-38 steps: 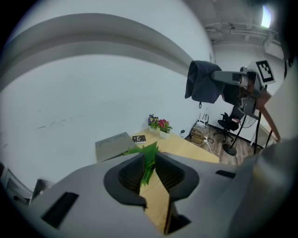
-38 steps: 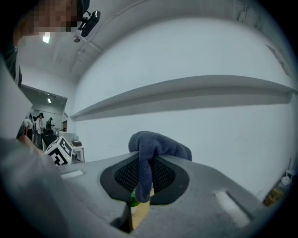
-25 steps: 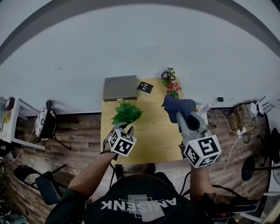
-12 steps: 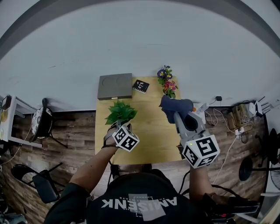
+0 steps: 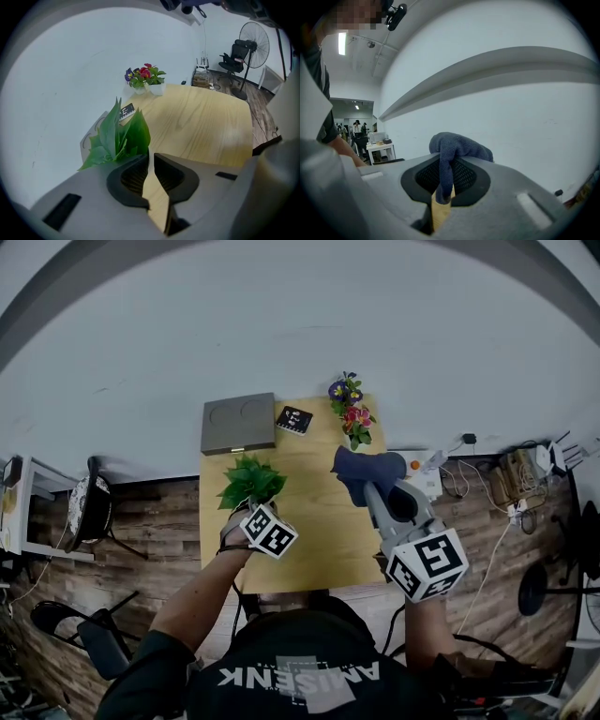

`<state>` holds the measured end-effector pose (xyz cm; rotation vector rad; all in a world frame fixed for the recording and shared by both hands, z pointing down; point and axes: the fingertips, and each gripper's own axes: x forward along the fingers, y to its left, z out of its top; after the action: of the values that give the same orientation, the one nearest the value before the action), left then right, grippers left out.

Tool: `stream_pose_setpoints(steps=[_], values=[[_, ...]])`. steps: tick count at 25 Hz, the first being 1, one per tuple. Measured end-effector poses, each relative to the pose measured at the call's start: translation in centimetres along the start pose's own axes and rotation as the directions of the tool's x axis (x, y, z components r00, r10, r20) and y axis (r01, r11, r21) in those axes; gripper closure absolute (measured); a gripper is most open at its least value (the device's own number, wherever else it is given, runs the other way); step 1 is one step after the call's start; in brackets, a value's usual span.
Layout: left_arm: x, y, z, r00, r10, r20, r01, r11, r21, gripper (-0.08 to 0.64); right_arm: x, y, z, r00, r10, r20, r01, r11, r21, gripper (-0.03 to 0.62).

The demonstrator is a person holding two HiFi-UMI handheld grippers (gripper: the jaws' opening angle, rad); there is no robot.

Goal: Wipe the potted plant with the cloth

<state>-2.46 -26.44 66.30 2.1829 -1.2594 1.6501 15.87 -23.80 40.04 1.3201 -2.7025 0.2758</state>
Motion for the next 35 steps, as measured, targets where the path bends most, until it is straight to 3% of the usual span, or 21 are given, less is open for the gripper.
stream_pose_setpoints(steps=[11, 21, 29, 35], values=[[1.8, 0.0, -0.3, 0.997, -0.003, -0.072, 0.009, 0.997, 0.079, 0.518, -0.3, -1.3, -1.2, 1.0, -0.016, -0.01, 0.016, 0.999, 0.034, 0.563], [1.5, 0.3, -0.4, 0.996, -0.069, -0.055, 0.072, 0.996, 0.054, 0.534, 0.1, -1.7, -1.6, 1.0, -0.017, -0.019, 0.018, 0.999, 0.048, 0.563], [-2.6, 2.6, -1.0, 0.992, -0.12, 0.047, 0.12, 0.993, 0.006, 0.537, 0.6, -0.1, 0.7, 1.0, -0.005, 0.029, 0.004, 0.999, 0.047, 0.563], [-9.3, 4.5, 0.5, 0.946, -0.24, 0.217, 0.251, 0.968, -0.024, 0.538, 1.6, 2.2, 2.6, 0.998, -0.001, 0.056, 0.0, 1.0, 0.029, 0.563]])
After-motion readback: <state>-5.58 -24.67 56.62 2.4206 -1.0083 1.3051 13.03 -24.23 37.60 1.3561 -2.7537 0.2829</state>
